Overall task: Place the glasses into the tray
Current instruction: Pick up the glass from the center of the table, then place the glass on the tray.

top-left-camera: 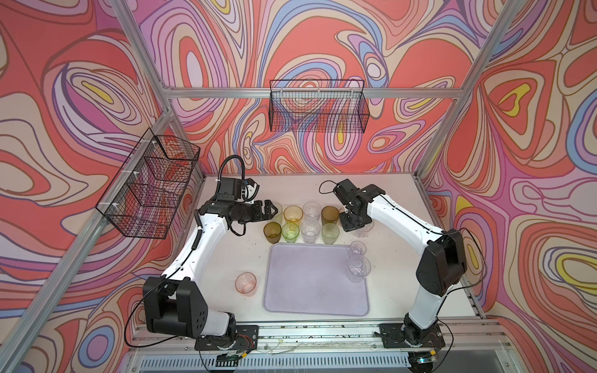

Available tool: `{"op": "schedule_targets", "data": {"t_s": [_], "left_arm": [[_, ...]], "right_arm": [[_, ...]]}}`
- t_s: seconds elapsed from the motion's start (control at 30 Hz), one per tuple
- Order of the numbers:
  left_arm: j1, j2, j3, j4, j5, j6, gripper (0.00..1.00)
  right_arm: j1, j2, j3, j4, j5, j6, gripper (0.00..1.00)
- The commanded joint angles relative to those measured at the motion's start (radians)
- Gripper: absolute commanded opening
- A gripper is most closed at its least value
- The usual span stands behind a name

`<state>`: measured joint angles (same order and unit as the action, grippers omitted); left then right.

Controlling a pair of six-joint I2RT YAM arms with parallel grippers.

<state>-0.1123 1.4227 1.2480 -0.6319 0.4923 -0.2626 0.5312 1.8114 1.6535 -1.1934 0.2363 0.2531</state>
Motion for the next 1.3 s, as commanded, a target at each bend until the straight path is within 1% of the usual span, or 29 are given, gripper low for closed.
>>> {"op": "schedule_targets", "data": {"t_s": [0.0, 0.13, 0.27, 0.47, 0.57, 0.7, 0.87, 0.97, 1.27], "left_arm": [[-0.004, -0.008, 0.021, -0.015, -0.001, 0.012, 0.95], [-0.004, -0.025, 0.018, -0.015, -0.023, 0.022, 0.95], [-0.004, -0.027, 0.019, -0.019, -0.013, 0.020, 0.95], [-0.003, -0.036, 0.018, -0.016, -0.014, 0.020, 0.95], [-0.003, -0.042, 0.016, -0.018, -0.013, 0.022, 0.95], [-0.004, -0.048, 0.014, -0.016, -0.016, 0.022, 0.95], [-0.004, -0.052, 0.019, -0.019, 0.000, 0.016, 0.95], [-0.003, -0.062, 0.013, -0.013, -0.009, 0.014, 0.95], [-0.004, -0.059, 0.018, -0.022, -0.012, 0.010, 0.95]], "right_arm": [[-0.004, -0.034, 0.062, -0.086, 0.027, 0.005, 0.00], [-0.003, -0.070, 0.104, -0.136, -0.001, 0.005, 0.00], [0.000, -0.083, 0.151, -0.185, -0.031, 0.015, 0.00], [0.041, -0.092, 0.207, -0.246, -0.042, 0.036, 0.00], [0.082, -0.081, 0.249, -0.293, -0.023, 0.052, 0.00], [0.133, -0.076, 0.287, -0.333, -0.032, 0.081, 0.00], [0.196, -0.084, 0.291, -0.342, -0.079, 0.111, 0.00], [0.236, -0.087, 0.287, -0.342, -0.096, 0.133, 0.00], [0.376, -0.090, 0.318, -0.354, -0.097, 0.190, 0.00]]}}
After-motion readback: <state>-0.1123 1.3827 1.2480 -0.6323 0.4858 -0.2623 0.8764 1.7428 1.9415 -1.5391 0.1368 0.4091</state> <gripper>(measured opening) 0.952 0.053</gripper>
